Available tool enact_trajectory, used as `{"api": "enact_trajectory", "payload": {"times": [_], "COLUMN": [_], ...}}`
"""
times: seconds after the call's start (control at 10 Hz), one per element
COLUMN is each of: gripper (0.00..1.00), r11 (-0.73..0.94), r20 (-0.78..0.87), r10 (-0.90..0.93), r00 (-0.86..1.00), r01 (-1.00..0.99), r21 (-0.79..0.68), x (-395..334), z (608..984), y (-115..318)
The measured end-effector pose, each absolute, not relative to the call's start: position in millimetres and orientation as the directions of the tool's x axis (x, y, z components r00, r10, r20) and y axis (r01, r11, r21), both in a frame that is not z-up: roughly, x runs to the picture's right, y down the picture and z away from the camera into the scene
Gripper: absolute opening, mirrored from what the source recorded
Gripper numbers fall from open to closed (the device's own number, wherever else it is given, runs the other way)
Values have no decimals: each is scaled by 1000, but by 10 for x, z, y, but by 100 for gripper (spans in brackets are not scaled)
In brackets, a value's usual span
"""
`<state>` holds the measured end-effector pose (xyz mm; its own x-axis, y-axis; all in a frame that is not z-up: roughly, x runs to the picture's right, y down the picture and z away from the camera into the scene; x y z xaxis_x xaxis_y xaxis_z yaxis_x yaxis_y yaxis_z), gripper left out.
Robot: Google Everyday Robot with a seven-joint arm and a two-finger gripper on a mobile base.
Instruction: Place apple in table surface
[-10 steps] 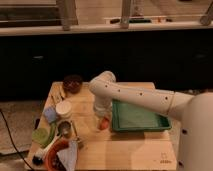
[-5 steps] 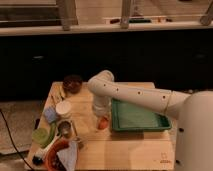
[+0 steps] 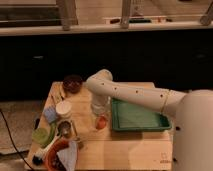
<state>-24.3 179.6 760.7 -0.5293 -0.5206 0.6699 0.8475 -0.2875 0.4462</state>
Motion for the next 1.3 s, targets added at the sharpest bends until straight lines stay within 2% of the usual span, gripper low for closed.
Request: {"api": "enact_trajectory", "payload": {"times": [1.3], "gripper": [80], "r11": [-290], "r20": [662], "r10": [-526], "r00": [-534], "r01": [845], "r21": [450], "x": [-211], "z": [7591], "y": [1745]}}
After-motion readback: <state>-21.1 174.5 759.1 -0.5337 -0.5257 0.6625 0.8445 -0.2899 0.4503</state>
